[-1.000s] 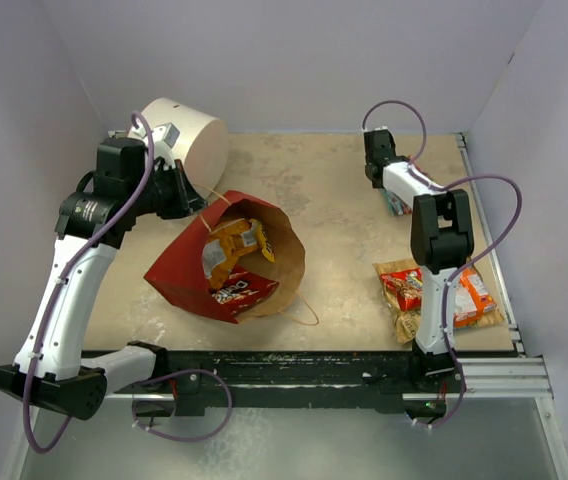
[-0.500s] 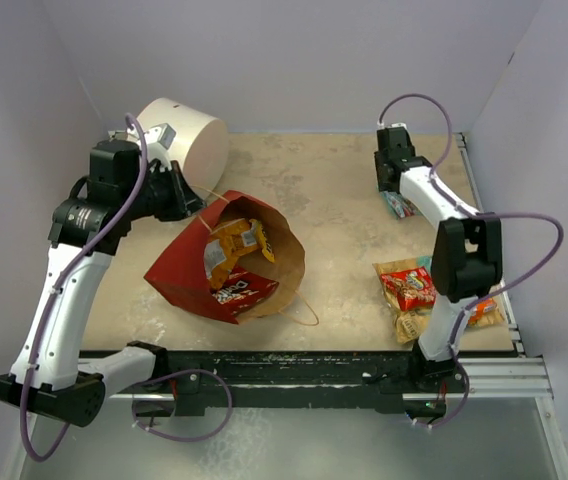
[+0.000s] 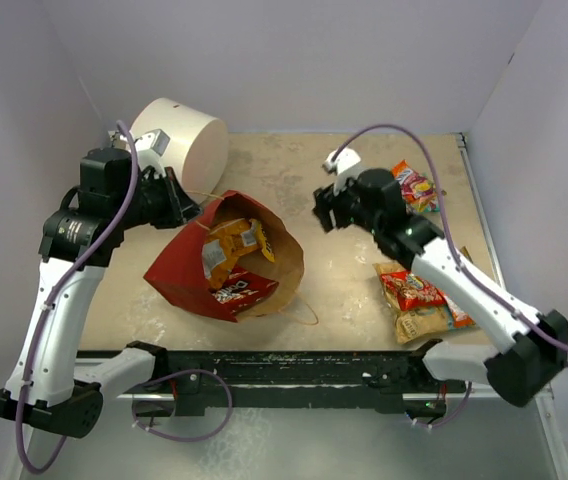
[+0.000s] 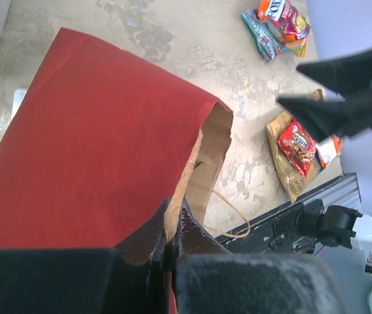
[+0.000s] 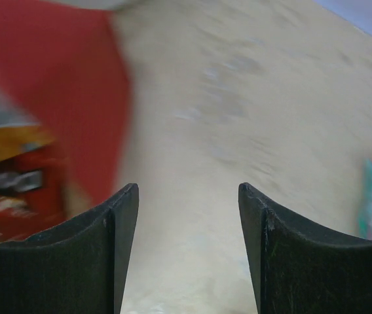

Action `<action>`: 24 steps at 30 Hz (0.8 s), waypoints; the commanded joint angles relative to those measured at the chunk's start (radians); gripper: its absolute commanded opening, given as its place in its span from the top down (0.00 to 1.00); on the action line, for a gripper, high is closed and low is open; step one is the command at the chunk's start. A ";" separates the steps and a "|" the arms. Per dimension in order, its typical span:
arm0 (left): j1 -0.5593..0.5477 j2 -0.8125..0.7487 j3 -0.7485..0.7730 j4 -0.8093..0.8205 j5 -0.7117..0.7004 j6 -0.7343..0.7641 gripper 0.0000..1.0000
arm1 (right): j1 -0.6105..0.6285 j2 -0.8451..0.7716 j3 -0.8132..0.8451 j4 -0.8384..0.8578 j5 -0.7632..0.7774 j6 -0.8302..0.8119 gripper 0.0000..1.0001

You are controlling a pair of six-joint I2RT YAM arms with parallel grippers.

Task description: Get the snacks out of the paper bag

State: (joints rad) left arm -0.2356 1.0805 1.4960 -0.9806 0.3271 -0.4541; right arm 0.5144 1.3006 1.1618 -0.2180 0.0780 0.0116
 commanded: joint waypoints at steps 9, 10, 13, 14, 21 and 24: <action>0.009 -0.040 0.003 -0.032 0.025 -0.034 1.00 | 0.527 -0.207 -0.348 0.403 -0.393 -0.390 0.36; 0.009 -0.040 0.003 -0.027 0.035 -0.038 1.00 | 0.547 -0.175 -0.337 0.367 -0.389 -0.457 0.37; 0.009 -0.048 -0.004 -0.009 0.057 -0.060 1.00 | 0.556 -0.084 -0.294 0.273 -0.387 -0.635 0.37; 0.009 -0.049 -0.008 -0.002 0.064 -0.068 1.00 | 0.556 -0.058 -0.283 0.253 -0.379 -0.690 0.37; 0.009 -0.048 -0.031 0.005 0.093 -0.104 1.00 | 0.556 0.045 -0.273 0.234 -0.409 -0.895 0.39; 0.009 -0.054 -0.035 -0.002 0.083 -0.110 1.00 | 0.555 0.104 -0.258 0.213 -0.424 -0.947 0.40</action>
State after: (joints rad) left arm -0.2356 1.0527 1.4635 -1.0119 0.3946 -0.5381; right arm 1.0721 1.3636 0.8459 -0.0025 -0.2924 -0.7967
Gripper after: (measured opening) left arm 0.009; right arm 0.611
